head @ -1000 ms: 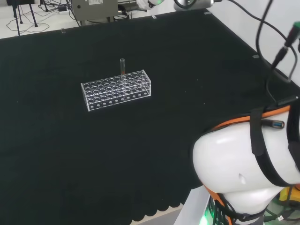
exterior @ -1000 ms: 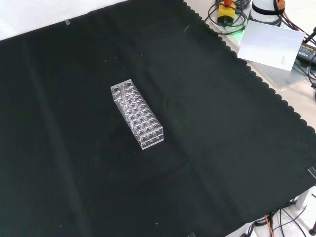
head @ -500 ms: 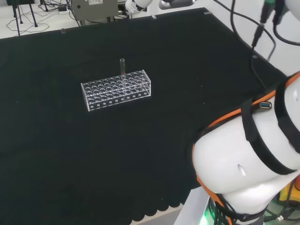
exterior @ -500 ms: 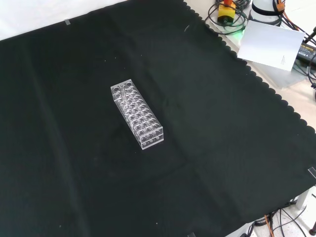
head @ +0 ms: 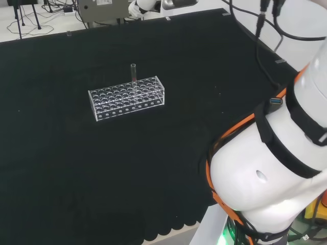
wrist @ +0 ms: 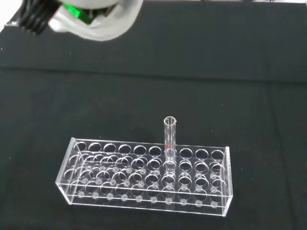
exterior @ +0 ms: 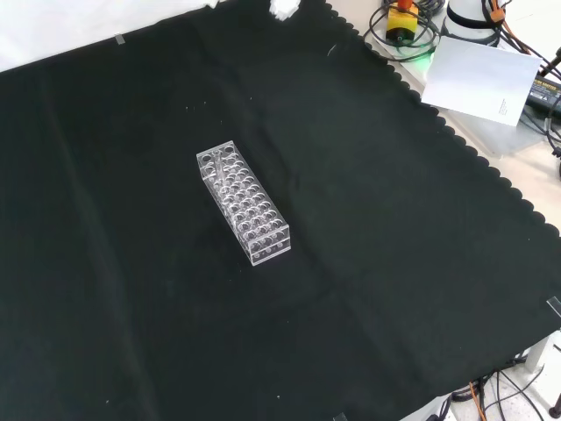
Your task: Pick up the test tube.
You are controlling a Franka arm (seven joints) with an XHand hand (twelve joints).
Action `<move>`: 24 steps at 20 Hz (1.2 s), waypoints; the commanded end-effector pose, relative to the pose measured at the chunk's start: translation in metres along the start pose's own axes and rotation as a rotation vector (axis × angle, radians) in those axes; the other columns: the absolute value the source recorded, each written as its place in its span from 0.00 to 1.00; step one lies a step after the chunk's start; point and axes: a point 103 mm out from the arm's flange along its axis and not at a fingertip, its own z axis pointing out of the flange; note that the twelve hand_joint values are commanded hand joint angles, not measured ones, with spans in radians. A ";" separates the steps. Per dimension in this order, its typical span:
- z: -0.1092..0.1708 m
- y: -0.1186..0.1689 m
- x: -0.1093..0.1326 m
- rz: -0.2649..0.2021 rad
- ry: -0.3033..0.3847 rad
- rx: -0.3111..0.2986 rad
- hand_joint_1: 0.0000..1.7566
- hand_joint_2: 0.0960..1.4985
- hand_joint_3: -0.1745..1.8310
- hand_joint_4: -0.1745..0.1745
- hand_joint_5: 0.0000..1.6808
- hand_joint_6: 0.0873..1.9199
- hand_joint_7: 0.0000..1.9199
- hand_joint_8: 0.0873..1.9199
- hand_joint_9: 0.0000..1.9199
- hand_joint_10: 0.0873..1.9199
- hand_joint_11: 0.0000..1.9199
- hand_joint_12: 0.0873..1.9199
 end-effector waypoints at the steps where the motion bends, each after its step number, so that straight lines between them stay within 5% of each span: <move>1: 0.021 0.035 0.001 -0.024 -0.070 0.063 0.51 0.38 0.39 0.11 0.23 0.09 0.25 0.48 0.24 0.47 0.10 0.79; 24: 0.093 0.113 -0.007 -0.018 -0.081 0.226 0.52 0.37 0.41 0.04 0.20 0.29 0.25 0.48 0.27 0.46 0.12 0.78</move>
